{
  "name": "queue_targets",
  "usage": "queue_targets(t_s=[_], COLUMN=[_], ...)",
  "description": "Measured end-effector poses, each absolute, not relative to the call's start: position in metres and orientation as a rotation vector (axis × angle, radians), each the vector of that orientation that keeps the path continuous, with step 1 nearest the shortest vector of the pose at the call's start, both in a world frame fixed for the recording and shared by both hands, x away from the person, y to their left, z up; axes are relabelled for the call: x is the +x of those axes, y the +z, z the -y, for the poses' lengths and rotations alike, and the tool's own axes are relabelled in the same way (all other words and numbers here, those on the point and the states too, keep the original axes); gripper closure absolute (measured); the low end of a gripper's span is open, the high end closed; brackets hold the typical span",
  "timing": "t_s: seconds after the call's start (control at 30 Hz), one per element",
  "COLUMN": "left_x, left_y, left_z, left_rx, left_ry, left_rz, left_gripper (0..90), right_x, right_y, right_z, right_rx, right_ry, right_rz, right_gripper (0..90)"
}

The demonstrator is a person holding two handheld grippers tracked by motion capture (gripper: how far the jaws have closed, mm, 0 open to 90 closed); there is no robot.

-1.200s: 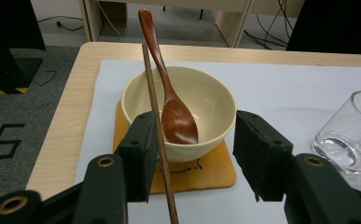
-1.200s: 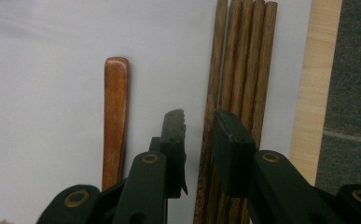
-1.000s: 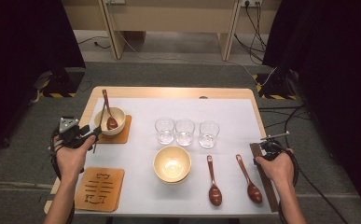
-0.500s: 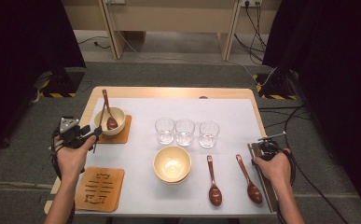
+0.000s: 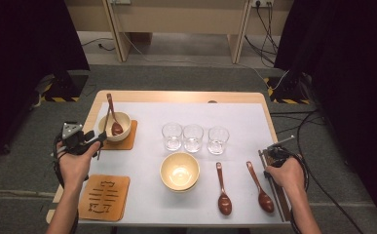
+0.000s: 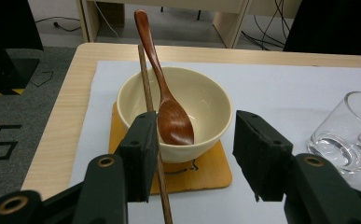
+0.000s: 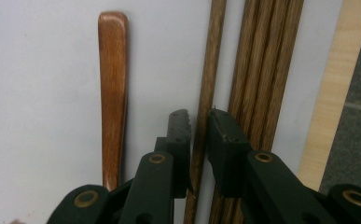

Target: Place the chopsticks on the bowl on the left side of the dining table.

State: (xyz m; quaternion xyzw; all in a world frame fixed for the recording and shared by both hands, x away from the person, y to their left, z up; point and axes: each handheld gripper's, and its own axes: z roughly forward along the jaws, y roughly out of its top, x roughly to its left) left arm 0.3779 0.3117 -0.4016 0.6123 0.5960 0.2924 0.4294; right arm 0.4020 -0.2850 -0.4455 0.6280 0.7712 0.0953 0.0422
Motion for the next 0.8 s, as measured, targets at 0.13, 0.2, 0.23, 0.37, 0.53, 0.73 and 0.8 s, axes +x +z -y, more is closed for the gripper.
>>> queue_targets(t_s=[0.13, 0.2, 0.23, 0.37, 0.53, 0.73, 0.8], left_x=[0.3775, 0.3773, 0.3771, 0.3768, 0.3762, 0.3758, 0.3756], left_y=[-0.4016, -0.4013, -0.4011, -0.4012, -0.4011, -0.4005, -0.4002], left_z=[-0.3119, -0.3124, -0.3126, -0.3135, -0.3141, -0.3149, -0.3150], left_rx=[1.528, 1.528, 1.528, 1.525, 1.522, 1.520, 1.520], left_ry=[0.732, 0.733, 0.733, 0.733, 0.733, 0.735, 0.736], left_rz=[-1.487, -1.487, -1.488, -1.490, -1.493, -1.491, -1.490], left_gripper=[48.9, 49.0, 49.0, 48.9, 49.0, 49.0, 49.0], right_x=[0.4025, 0.4033, 0.4038, 0.4063, 0.4079, 0.4069, 0.4072], right_y=[-0.4443, -0.4449, -0.4452, -0.4458, -0.4459, -0.4439, -0.4407], right_z=[0.2837, 0.2835, 0.2827, 0.2795, 0.2757, 0.2776, 0.2779], right_rx=[1.961, 1.954, 1.962, 1.973, 1.986, 2.017, 2.006], right_ry=[0.252, 0.225, 0.214, 0.170, 0.134, 0.185, 0.211], right_rz=[-2.369, -2.387, -2.391, -2.389, -2.362, -2.347, -2.336], right_gripper=[80.9, 81.1, 81.1, 81.9, 85.2, 85.3, 85.3])
